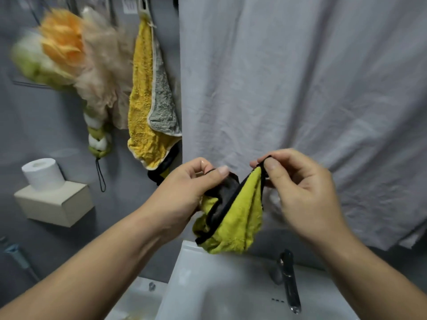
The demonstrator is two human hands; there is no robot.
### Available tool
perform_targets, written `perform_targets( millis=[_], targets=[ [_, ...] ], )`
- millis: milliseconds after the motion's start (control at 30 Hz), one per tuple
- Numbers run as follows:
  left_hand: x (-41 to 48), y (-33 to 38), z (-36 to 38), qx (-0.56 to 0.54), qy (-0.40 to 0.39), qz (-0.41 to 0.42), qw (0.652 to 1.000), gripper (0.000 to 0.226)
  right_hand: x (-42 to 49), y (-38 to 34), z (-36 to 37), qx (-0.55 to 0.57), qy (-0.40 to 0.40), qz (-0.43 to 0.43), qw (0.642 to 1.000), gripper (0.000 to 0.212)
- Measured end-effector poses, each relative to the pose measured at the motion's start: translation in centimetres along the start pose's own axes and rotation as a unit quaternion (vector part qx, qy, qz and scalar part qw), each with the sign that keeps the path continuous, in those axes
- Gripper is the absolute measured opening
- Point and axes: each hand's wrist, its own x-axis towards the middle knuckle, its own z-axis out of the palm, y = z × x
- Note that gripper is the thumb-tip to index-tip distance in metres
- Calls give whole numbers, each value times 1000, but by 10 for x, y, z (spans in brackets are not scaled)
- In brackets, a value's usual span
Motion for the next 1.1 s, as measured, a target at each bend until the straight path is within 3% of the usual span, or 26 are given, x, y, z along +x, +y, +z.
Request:
perform_targets(
  millis=[167,367,467,600,700,867,967,1100],
  targets=[
    [11,19,-18,57,48,51,996,34,15,-16,-2,63,-47,50,996,24],
    [22,38,-19,60,5,115,992,21,26,-12,14,-64,-103,20,992,13],
    [23,45,-11,54,-30,120,991,14,34,-18,18,-53,-112,14,992,13],
    [25,47,-20,82,13,141,986,14,38,-27,8,-40,-123,27,991,10],
    [24,47,-27,132,15,137,982,13,36,-32,1,-24,-134,41,990,8],
    [22,39,-23,259,-44,118,958,13,44,-41,12,26,-117,29,992,8],
    [22,42,-24,244,-29,143,959,11,55,-48,23,35,-124,23,991,15],
    [20,51,-31,201,-5,132,971,28,72,-54,27,28,-130,23,991,18]
  ],
)
